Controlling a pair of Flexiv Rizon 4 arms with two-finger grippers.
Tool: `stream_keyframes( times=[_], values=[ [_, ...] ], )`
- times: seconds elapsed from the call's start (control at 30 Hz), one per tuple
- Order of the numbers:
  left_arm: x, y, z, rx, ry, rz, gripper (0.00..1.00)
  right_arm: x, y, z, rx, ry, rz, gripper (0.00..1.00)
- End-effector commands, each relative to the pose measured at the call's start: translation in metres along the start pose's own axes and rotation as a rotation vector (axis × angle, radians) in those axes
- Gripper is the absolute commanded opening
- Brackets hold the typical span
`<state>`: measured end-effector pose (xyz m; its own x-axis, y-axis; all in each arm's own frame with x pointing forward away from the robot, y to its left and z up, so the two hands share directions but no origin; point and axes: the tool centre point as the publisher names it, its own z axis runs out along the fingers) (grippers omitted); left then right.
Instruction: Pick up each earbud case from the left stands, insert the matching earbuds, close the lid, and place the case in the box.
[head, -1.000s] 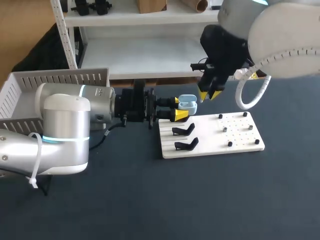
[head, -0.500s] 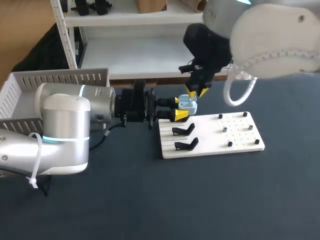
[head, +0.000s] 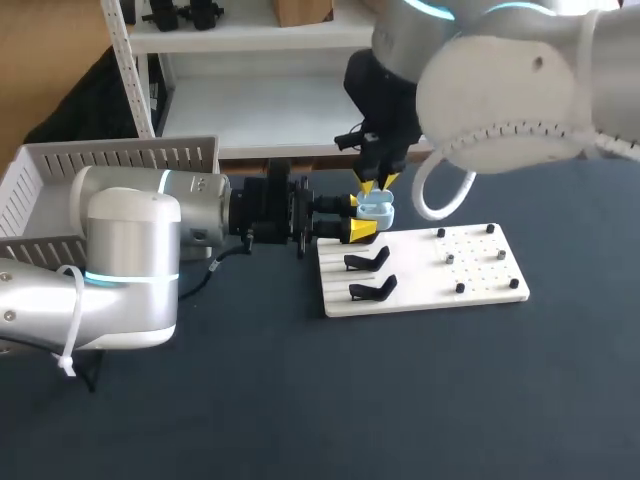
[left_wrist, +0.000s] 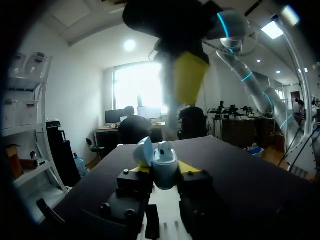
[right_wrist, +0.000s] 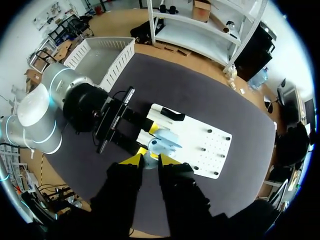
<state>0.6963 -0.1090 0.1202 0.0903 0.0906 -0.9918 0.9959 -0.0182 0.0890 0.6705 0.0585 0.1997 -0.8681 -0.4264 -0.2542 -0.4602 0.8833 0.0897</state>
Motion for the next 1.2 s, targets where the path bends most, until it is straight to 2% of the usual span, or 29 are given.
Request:
stream_keyframes(
  times=[0.03,0.57,1.2],
  values=[
    [0.001,-0.001,0.0,-0.006,-0.002,0.002,0.0,0.003,0.001,0.004,0.008,-0.008,0.004,0.0],
    [0.001,-0.001,0.0,-0.006,-0.002,0.002,0.0,0.005,0.004,0.008,0.015,-0.038,0.069,0.0],
    [0.001,-0.001,0.0,-0.006,-0.002,0.002,0.0,0.002,0.0,0.019,0.009,-0.036,0.092,0.0]
  ],
)
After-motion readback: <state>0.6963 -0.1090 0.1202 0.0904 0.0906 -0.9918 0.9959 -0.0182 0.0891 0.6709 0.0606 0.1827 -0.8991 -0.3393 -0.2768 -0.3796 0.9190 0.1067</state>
